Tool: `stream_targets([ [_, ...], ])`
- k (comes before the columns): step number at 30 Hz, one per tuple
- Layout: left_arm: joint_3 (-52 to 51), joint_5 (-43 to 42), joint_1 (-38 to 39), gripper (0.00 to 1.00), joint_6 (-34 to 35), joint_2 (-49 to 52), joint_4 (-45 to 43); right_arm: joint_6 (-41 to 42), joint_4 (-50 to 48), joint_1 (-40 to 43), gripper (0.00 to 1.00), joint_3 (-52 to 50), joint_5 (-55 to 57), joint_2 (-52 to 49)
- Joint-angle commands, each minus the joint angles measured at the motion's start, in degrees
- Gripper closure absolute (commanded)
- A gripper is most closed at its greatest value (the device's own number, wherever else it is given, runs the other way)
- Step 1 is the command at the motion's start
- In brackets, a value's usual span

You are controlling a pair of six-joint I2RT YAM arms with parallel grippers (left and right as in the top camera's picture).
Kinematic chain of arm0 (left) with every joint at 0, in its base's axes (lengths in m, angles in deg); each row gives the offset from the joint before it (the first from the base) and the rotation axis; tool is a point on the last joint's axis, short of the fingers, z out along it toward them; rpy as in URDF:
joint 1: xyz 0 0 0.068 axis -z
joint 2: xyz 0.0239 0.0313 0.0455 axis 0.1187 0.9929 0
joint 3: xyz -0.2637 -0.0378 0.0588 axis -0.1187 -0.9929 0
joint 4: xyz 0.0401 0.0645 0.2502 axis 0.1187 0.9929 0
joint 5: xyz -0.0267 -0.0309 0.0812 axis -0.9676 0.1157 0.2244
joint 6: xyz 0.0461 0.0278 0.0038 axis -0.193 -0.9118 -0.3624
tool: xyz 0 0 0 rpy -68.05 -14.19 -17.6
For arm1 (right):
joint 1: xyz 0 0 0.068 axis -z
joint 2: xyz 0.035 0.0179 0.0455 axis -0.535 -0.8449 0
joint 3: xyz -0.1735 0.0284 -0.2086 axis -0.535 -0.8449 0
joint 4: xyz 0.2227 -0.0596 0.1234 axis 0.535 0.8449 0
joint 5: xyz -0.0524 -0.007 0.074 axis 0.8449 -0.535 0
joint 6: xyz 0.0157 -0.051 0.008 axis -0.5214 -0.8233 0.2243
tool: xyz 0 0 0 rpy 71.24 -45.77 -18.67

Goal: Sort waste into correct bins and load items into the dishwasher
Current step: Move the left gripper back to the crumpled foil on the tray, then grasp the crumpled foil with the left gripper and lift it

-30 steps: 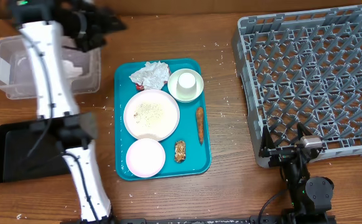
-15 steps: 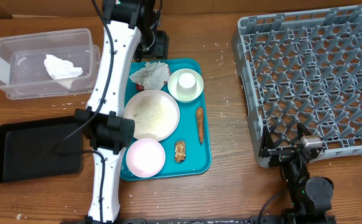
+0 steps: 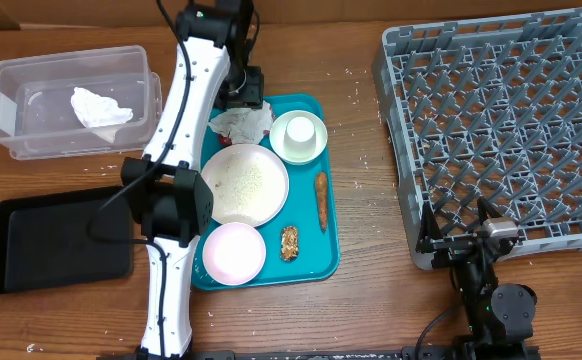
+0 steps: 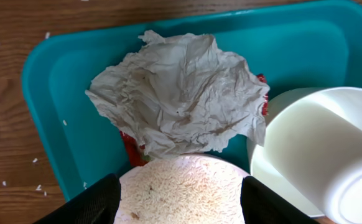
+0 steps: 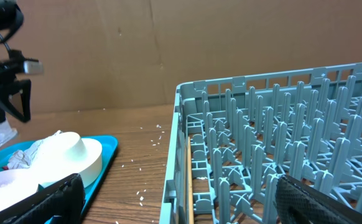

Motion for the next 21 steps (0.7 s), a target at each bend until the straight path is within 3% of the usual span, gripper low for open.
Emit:
stream_targets([
  [1, -3.4, -0.2, 0.0, 0.36, 0.2, -1.8, -1.8, -0.2, -0.2, 0.2, 0.00, -0.6, 0.0, 0.6],
  [14, -9.4, -0.7, -0.1, 0.36, -0.4, -1.6, -13.4, -0.2, -0.2, 0.2, 0.00, -0.6, 0.0, 0.6],
  [21, -11.1, -1.1, -0.1, 0.43, -0.4, -1.2, -14.2, -0.2, -0.2, 0.2, 0.00, -0.6, 0.0, 0.6],
])
